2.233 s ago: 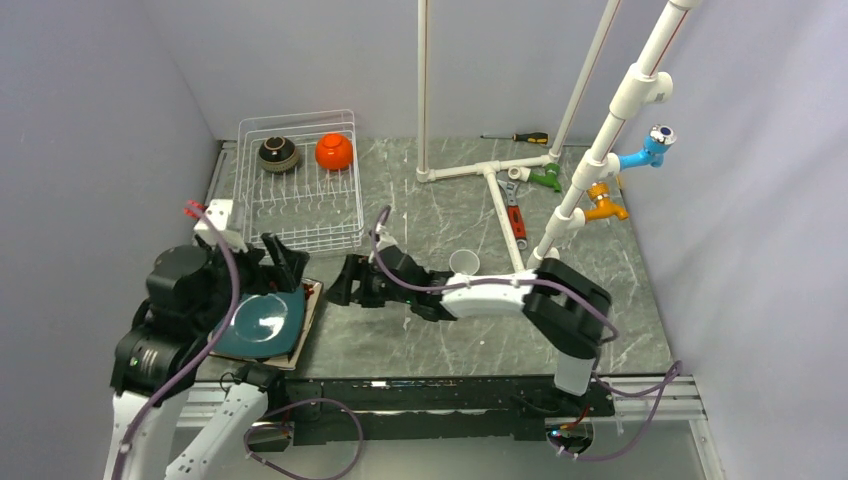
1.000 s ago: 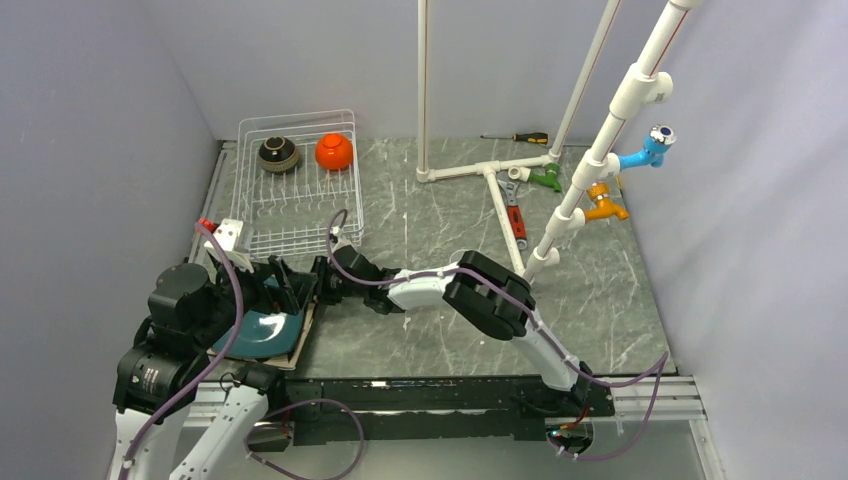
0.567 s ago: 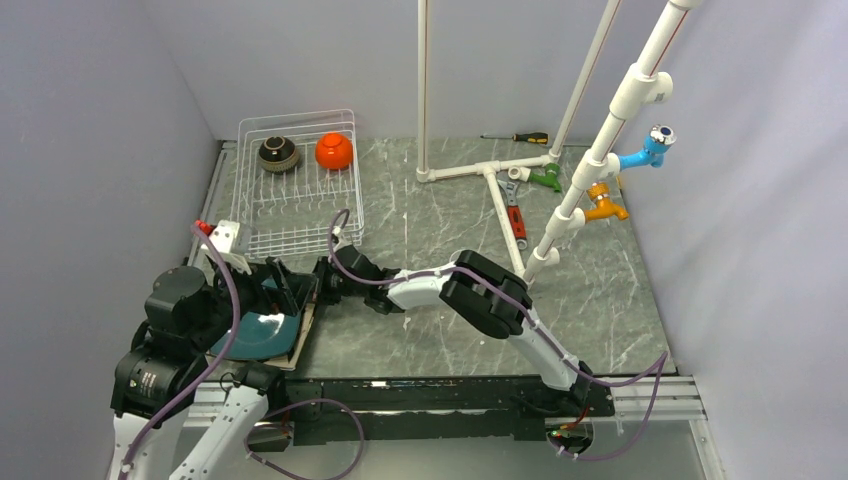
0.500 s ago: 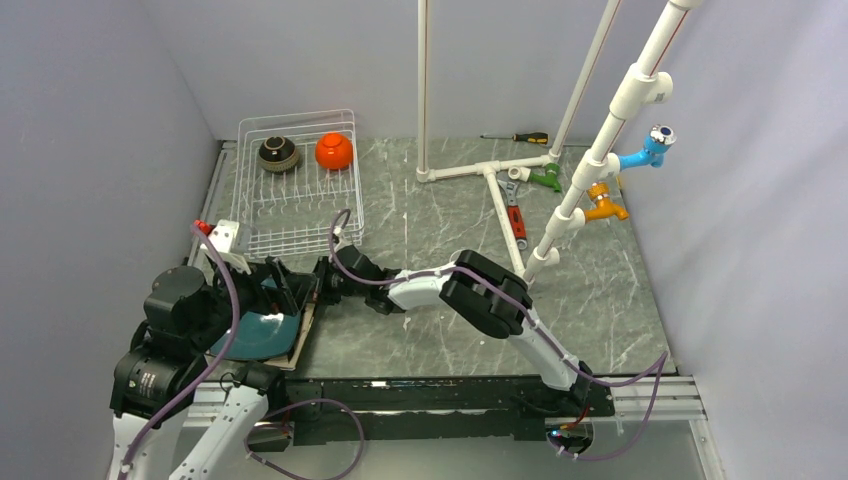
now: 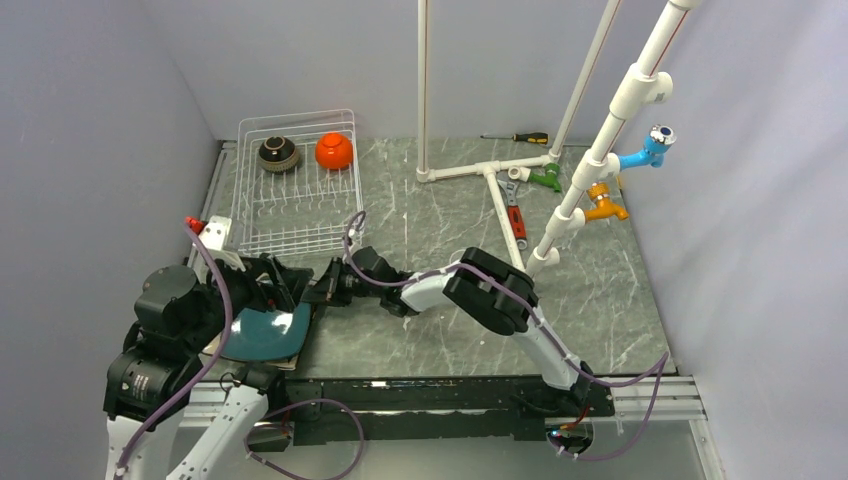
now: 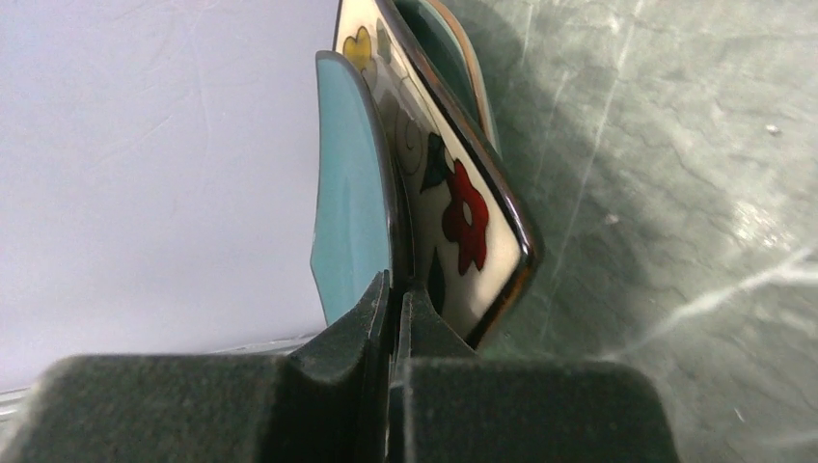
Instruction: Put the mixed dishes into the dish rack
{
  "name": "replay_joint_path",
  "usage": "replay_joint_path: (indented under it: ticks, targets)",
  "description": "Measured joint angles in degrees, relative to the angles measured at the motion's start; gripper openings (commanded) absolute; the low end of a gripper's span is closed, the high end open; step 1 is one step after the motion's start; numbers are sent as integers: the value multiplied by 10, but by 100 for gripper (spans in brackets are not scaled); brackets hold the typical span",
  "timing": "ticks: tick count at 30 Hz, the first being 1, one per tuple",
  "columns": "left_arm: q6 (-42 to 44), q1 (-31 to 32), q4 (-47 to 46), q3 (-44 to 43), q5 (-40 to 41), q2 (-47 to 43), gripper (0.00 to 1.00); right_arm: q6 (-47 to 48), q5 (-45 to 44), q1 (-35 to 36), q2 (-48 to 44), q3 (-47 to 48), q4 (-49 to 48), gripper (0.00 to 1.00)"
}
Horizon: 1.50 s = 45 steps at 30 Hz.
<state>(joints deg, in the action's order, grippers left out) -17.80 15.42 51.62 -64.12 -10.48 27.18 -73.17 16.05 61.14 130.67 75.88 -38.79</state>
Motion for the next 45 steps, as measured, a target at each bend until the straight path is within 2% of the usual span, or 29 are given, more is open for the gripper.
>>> replay_joint_path:
  ticks: [12,22,26,33,38,45]
  targets:
    - [-15,0,-16,25,-9,6,99,-31,29,-30,-50,-128,-106,0]
    - [-21,0,-18,35,-18,17,99,-27,22,-40,-74,-164,-105,0]
    - [-20,0,-23,35,-18,17,99,-6,17,-36,-78,-139,-58,0]
    - [-20,0,-24,35,-17,16,99,22,-8,-22,-89,-113,5,26]
    - [-20,0,-24,35,-17,15,99,46,-12,-17,-99,-91,55,40]
    - [-20,0,-24,35,-18,14,99,67,-21,-4,-104,-70,110,55]
